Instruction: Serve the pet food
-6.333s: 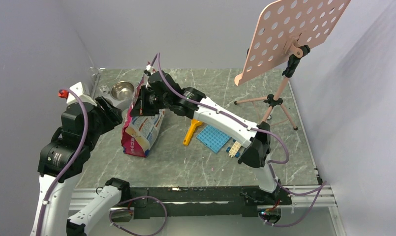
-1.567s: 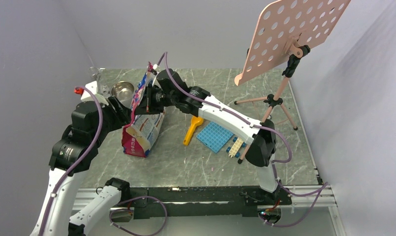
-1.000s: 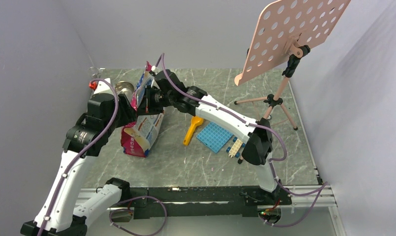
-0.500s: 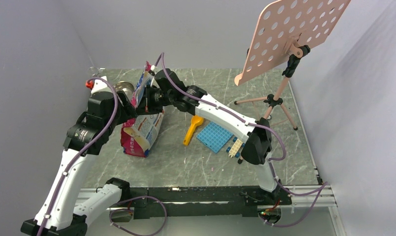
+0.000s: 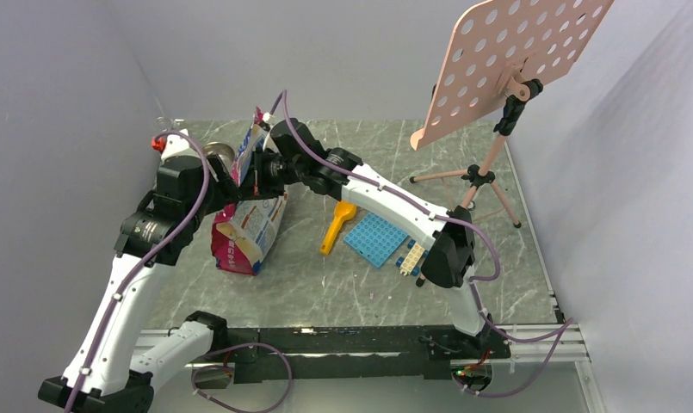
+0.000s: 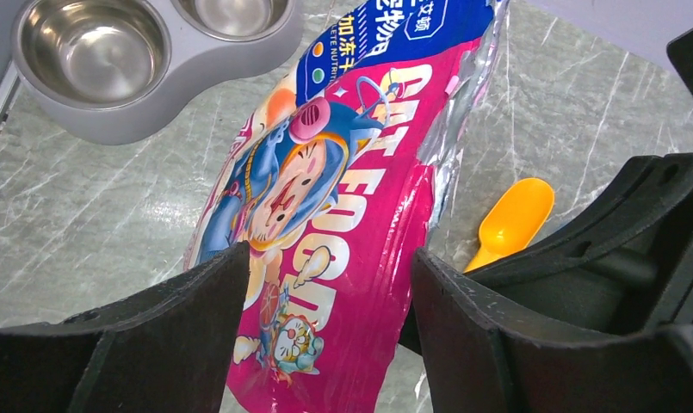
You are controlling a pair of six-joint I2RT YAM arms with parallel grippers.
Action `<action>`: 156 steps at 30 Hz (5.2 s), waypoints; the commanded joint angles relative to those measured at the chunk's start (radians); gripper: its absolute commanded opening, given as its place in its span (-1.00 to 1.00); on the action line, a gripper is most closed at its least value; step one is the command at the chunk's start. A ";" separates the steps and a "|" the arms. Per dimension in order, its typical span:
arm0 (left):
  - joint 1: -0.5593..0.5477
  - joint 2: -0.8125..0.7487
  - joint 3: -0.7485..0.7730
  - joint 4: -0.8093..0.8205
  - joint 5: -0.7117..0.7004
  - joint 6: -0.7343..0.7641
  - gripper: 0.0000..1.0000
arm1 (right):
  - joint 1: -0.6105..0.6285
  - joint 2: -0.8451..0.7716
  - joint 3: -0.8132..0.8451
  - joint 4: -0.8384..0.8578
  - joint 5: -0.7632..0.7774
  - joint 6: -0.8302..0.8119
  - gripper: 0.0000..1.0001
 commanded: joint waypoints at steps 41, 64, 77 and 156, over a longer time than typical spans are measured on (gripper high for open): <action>0.073 -0.074 -0.024 -0.104 0.102 -0.041 -1.00 | 0.056 0.113 0.228 -0.116 0.130 -0.067 -0.43; 0.074 -0.135 -0.003 -0.171 0.096 -0.137 -1.00 | 0.118 -0.025 0.308 -0.680 0.860 -0.164 -1.00; 0.072 -0.124 0.079 -0.120 0.409 -0.323 -1.00 | 0.134 -0.091 0.419 -0.680 0.944 -0.364 -1.00; -0.144 -0.201 0.005 -0.142 0.073 -0.137 -1.00 | 0.090 -0.265 -0.031 -0.269 0.791 -0.470 -1.00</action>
